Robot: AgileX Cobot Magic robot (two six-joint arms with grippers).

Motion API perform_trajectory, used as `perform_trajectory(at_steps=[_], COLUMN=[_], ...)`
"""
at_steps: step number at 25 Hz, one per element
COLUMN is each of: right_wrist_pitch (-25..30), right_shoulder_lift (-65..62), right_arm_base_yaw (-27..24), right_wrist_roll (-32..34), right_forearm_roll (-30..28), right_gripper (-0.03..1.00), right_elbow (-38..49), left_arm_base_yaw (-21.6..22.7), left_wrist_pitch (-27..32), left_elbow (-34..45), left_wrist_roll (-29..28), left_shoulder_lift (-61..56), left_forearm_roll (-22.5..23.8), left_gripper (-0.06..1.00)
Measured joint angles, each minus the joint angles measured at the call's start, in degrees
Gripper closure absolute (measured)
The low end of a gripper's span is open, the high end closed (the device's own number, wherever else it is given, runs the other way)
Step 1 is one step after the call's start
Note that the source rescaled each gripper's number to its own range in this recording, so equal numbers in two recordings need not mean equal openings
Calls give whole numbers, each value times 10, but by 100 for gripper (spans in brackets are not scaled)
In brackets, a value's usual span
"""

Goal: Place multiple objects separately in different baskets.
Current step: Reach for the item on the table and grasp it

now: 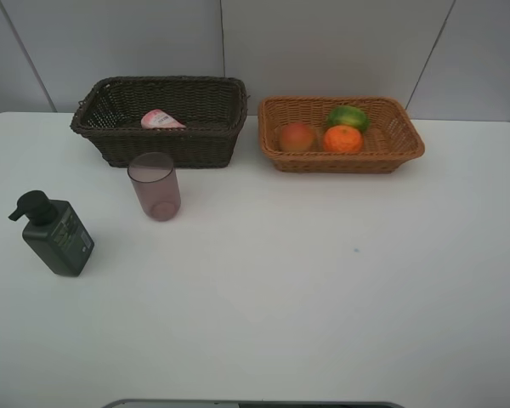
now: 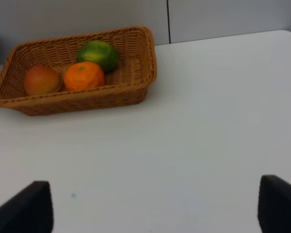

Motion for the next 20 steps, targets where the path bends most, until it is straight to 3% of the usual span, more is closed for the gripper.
perform_trajectory(at_steps=[3,13,20], right_wrist_pitch=[0,0,0], right_shoulder_lift=[0,0,0], right_arm_base_yaw=[0,0,0], right_wrist_roll=[0,0,0], right_forearm_roll=[0,0,0], right_gripper=[14,14,14], right_elbow=[0,0,0], left_arm_base_yaw=[0,0,0], left_wrist_pitch=[-20,-47,-46], left_elbow=[-23,-147,-161], left_wrist_roll=[0,-15,-27], left_shoulder_lift=[88,419,580], left_forearm_roll=[18,7,5], left_gripper=[-6,-6,-6])
